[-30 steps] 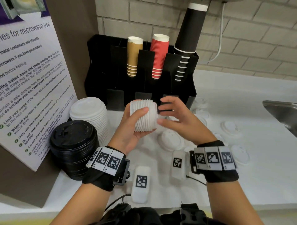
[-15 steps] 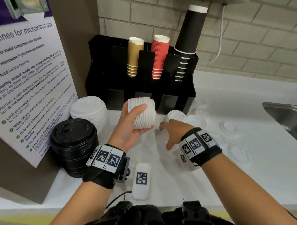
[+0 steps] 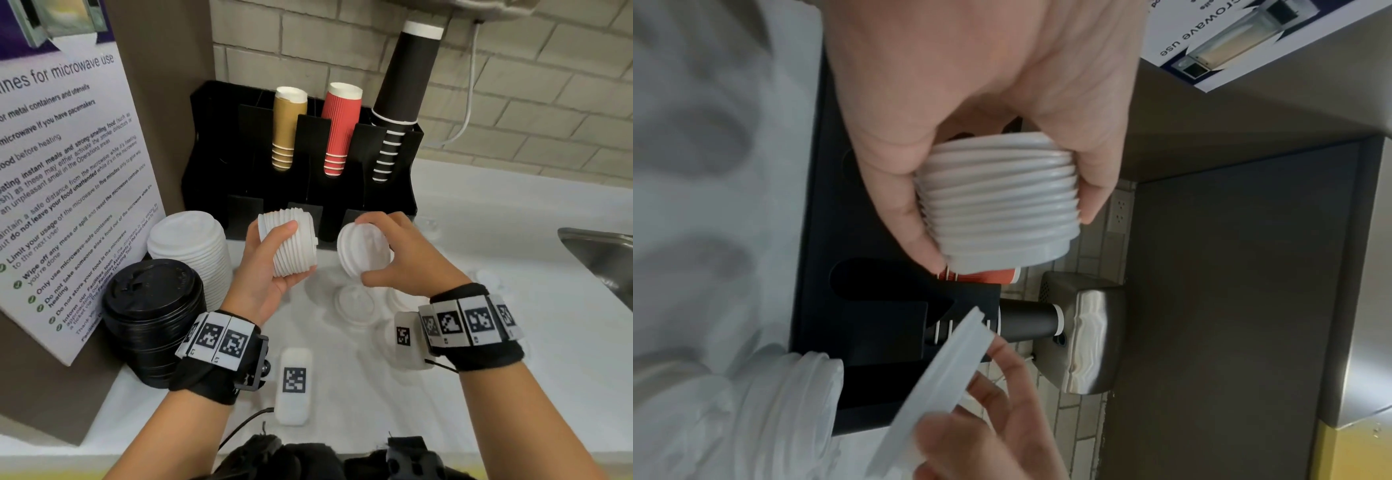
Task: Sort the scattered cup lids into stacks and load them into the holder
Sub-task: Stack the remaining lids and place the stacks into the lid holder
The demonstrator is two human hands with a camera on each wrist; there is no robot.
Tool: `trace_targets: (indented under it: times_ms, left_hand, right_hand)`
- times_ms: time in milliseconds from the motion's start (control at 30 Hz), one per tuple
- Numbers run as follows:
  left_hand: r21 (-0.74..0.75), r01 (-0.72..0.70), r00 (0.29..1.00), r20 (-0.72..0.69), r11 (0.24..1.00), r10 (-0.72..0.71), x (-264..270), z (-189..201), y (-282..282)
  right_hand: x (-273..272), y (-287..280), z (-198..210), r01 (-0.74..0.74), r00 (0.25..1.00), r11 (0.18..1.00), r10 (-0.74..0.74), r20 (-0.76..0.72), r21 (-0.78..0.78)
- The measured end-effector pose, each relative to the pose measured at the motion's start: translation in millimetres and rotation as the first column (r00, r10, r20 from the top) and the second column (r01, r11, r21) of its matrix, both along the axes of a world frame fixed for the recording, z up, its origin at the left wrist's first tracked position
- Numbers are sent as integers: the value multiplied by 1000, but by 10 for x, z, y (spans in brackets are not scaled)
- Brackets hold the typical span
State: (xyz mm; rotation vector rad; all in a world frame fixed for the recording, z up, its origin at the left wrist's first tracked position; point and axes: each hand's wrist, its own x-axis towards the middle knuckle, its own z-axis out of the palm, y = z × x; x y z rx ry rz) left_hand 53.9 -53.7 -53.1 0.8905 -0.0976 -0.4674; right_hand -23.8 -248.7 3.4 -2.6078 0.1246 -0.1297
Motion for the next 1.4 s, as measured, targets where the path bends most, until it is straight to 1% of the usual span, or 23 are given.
trace_targets:
  times_ms: [67,133,200,267,333,433,500,567,667,833,1000,1133,1400]
  left_hand:
    - [4,11,1000,-14,1000,-11,-2,-10,-13]
    - [3,25,997,-67,1000,-25,-7,-29,-29]
    - [6,31,989,-143,999,-30,-23,-70,-45]
    - [4,38,973,-228,999,-36,-41,-119,-59]
    - [-1,59,955,-290,998,-57,-62,-153,-72]
    - [21,90,937,-341,996,-77,-90,-163,-92]
    - [19,112,937,-336,994,-99,-110,-170,-99]
    - [1,123,936,-333,992,-116,-124,-174,-101]
    - [13,133,937,-327,991,-121,-132,-184,-74]
    - [-14,115,929,-351,993,-113,-119,-207,-7]
    - [-30,119,921,-370,992,-122,-102,-248,-13]
    - [-32,133,921,-367,991,-135,-83,-271,-32]
    - [-36,120,927,-354,992,-124,-59,-279,-58]
  right_hand:
    - [29,-20,63,5,999,1000,-6,42,24]
    - [89,-12,176,-3,991,995,-9,131,96]
    - [191,67,345,-63,979,981,26,200,184]
    - [337,251,535,-162,971,967,121,205,196]
    - [520,501,693,-274,955,950,251,159,147]
    - [819,921,825,-426,904,904,424,54,46]
    - [987,1183,842,-499,867,866,498,-26,-47]
    - [1128,1397,813,-549,836,823,542,-84,-148]
    - [1279,1619,742,-583,812,781,569,-132,-223]
    - [1375,1818,659,-621,784,739,594,-183,-260]
    - [1385,1839,591,-635,773,703,582,-252,-322]
    - [1347,1822,578,-631,776,696,569,-272,-342]
    - [1311,1840,524,-649,760,652,580,-293,-393]
